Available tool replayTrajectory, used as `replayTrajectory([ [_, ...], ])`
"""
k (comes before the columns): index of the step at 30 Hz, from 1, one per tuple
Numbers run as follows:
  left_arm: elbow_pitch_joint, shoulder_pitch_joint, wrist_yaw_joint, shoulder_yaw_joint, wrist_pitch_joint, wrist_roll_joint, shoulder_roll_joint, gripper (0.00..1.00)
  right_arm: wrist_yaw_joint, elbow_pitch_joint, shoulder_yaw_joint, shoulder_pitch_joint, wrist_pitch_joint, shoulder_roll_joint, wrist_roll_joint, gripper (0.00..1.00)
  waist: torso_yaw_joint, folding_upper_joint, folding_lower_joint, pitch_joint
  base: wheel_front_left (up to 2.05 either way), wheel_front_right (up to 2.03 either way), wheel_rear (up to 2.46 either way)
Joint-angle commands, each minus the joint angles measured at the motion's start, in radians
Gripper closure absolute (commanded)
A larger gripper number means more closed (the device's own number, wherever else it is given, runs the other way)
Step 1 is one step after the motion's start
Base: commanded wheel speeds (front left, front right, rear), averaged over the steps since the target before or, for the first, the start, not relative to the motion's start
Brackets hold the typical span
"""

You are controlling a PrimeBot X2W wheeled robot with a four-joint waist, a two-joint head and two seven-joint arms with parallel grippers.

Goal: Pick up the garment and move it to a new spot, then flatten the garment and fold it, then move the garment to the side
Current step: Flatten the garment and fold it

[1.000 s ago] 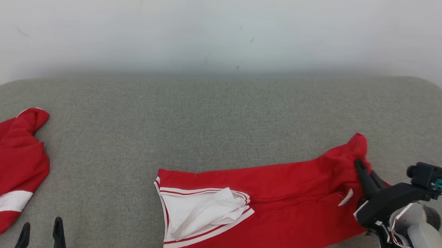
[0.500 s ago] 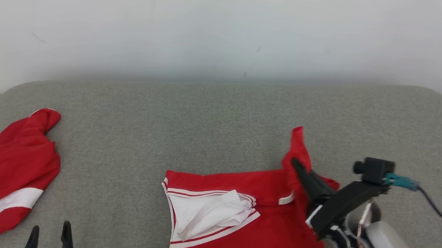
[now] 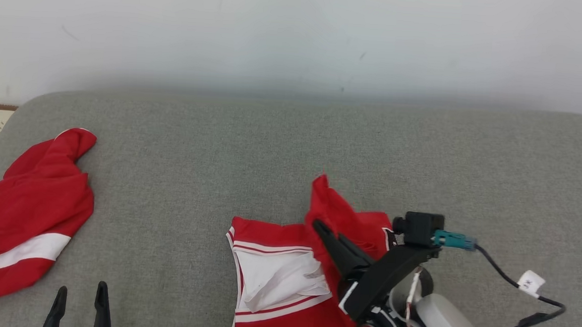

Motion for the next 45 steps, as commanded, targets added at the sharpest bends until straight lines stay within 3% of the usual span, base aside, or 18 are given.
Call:
replayTrajectory([
  [1, 0.007, -0.013, -0.004, -0.004, -0.003, -0.007, 0.0, 0.0, 0.0, 0.009, 0.023, -0.015, -0.009, 0.016, 0.002, 1.0, 0.007, 0.0, 0.0001, 0.011, 0.0, 0.0, 0.0],
  [10, 0.017, -0.037, -0.004, -0.02, -0.003, -0.018, 0.0, 0.0, 0.0, 0.05, 0.089, -0.057, -0.03, 0.069, 0.006, 1.0, 0.02, 0.0, 0.0001, 0.035, 0.0, 0.0, 0.0],
  [20, 0.03, -0.059, -0.003, -0.05, -0.003, -0.028, 0.0, 0.0, 0.0, 0.24, 0.168, -0.116, -0.086, 0.13, 0.061, 1.0, 0.047, 0.0, 0.0001, 0.053, 0.0, 0.0, 0.0],
  [23, 0.031, -0.066, -0.002, -0.052, -0.003, -0.03, 0.0, 0.0, 0.0, 0.266, 0.191, -0.133, -0.114, 0.138, 0.077, 0.71, 0.05, 0.0, 0.0001, 0.057, 0.0, 0.0, 0.0],
  [24, 0.031, -0.066, -0.001, -0.054, -0.003, -0.03, 0.0, 0.0, 0.0, 0.272, 0.199, -0.138, -0.121, 0.139, 0.083, 0.71, 0.05, 0.0, 0.0001, 0.059, 0.0, 0.0, 0.0],
  [25, 0.03, -0.065, 0.0, -0.054, -0.003, -0.03, 0.0, 0.0, 0.0, 0.275, 0.205, -0.143, -0.134, 0.14, 0.09, 0.56, 0.05, 0.0, 0.0001, 0.059, 0.0, 0.0, 0.0],
  [26, 0.03, -0.064, 0.001, -0.054, -0.003, -0.03, 0.0, 0.0, 0.0, 0.276, 0.214, -0.147, -0.141, 0.14, 0.102, 0.0, 0.05, 0.0, 0.0001, 0.06, 0.0, 0.0, 0.0],
  [32, 0.034, -0.058, 0.0, -0.047, -0.003, -0.026, 0.0, 0.0, 0.0, 0.221, 0.259, -0.168, -0.208, 0.122, 0.159, 0.0, 0.041, 0.0, 0.0001, 0.052, 0.0, 0.0, 0.0],
  [38, 0.032, -0.047, 0.001, -0.044, -0.003, -0.022, 0.0, 0.0, 0.0, 0.173, 0.268, -0.191, -0.3, 0.039, 0.145, 0.0, 0.031, 0.0, 0.0001, 0.039, 0.0, 0.0, 0.0],
  [45, 0.031, -0.035, -0.005, -0.037, -0.003, -0.02, 0.0, 0.0, 0.0, 0.173, 0.249, -0.17, -0.333, -0.05, 0.106, 0.0, 0.024, 0.0, 0.0001, 0.032, 0.0, 0.0, 0.0],
])
